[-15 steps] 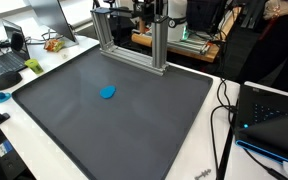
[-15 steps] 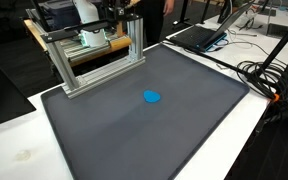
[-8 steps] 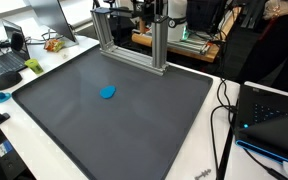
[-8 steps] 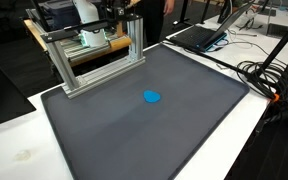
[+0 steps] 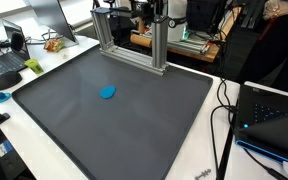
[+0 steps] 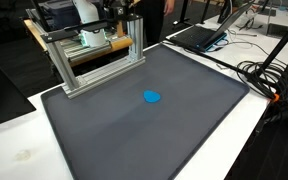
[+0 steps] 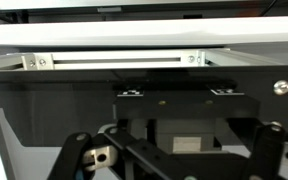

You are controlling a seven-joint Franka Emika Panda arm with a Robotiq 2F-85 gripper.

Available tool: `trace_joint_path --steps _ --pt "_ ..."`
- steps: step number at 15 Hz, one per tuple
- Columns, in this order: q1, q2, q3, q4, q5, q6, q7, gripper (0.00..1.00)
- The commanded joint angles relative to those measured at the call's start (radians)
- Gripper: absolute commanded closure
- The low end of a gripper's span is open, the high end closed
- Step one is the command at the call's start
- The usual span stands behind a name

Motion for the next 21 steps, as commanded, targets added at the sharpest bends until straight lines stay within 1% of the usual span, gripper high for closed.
trace_joint_path --steps 1,5,7,9,11,15,19,21 --pt "-0.012 -0.028 0.010 -0.009 -0.022 0.013 0.022 0.00" --pt "-0.019 -0.037 0.009 0.006 -0.027 0.051 0.037 0.00" --pt "-0.019 -0.022 -0.001 0.037 -0.001 0.041 0.045 0.00" --pt "-0.033 0.004 0.011 0.077 -0.022 0.038 0.077 0.00" --pt "-0.039 0.063 0.021 0.138 -0.039 0.039 0.088 0.00" --pt "-0.026 0.222 0.040 0.299 -0.034 0.009 0.108 0.00" --pt "-0.021 0.378 0.070 0.453 -0.077 -0.015 0.182 0.00" --pt "-0.012 0.449 0.069 0.528 -0.096 -0.040 0.198 0.00"
